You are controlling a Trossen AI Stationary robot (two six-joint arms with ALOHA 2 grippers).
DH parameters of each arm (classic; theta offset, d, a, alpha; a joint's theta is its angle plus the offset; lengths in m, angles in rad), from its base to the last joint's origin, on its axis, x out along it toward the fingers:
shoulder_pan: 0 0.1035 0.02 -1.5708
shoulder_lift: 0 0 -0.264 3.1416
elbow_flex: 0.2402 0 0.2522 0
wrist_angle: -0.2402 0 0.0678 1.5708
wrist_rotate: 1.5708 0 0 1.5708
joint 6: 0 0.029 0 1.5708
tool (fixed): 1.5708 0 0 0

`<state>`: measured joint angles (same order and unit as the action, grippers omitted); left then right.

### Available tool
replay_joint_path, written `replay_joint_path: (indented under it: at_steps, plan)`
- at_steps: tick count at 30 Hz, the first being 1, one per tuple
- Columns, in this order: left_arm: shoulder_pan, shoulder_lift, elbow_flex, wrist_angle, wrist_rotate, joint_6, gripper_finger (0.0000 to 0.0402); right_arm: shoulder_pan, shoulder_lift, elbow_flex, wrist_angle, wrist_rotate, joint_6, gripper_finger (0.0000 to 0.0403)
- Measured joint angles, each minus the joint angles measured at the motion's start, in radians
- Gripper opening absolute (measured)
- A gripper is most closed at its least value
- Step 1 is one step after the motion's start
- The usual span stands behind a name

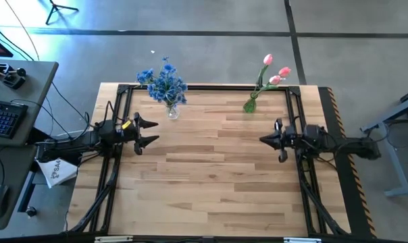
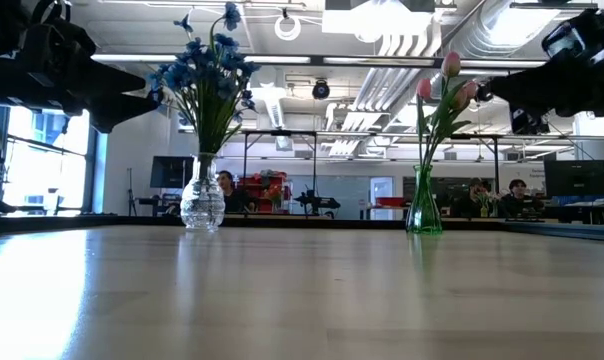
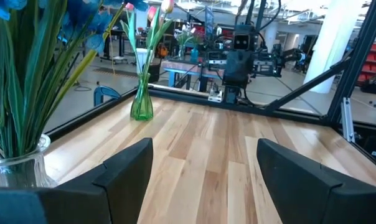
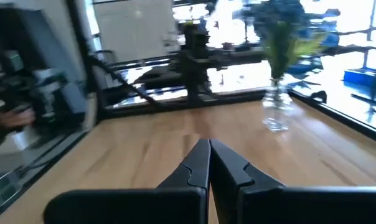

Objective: Sort flowers into vase by color
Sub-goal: Return to Home Position

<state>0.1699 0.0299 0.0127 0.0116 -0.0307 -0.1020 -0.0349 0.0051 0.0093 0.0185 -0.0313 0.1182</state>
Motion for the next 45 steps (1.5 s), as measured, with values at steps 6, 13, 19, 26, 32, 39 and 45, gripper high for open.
replay_joint_path:
  at_steps: [6, 13, 19, 26, 32, 39, 45]
  plan:
    - [0.000, 0.000, 0.000, 0.000, 0.000, 0.000, 0.0273, 0.052, 0.000, 0.000, 0.000, -0.003, -0.040, 0.0000]
    - [0.000, 0.000, 0.000, 0.000, 0.000, 0.000, 0.0273, 0.051, 0.000, 0.000, -0.001, -0.003, -0.040, 0.0000]
    - [0.000, 0.000, 0.000, 0.000, -0.003, 0.000, 0.0273, 0.051, 0.000, 0.000, -0.001, -0.002, -0.040, 0.0000]
    - [0.000, 0.000, 0.000, 0.000, -0.003, 0.000, 0.0273, 0.051, 0.000, 0.000, -0.001, -0.002, -0.040, 0.0000]
    - [0.000, 0.000, 0.000, 0.000, -0.003, 0.000, 0.0273, 0.051, 0.000, 0.000, -0.001, -0.002, -0.040, 0.0000]
    - [0.000, 0.000, 0.000, 0.000, -0.003, 0.000, 0.0273, 0.051, 0.000, 0.000, -0.001, -0.002, -0.040, 0.0000]
    - [0.000, 0.000, 0.000, 0.000, -0.003, 0.000, 0.0273, 0.051, 0.000, 0.000, -0.001, -0.002, -0.040, 0.0000]
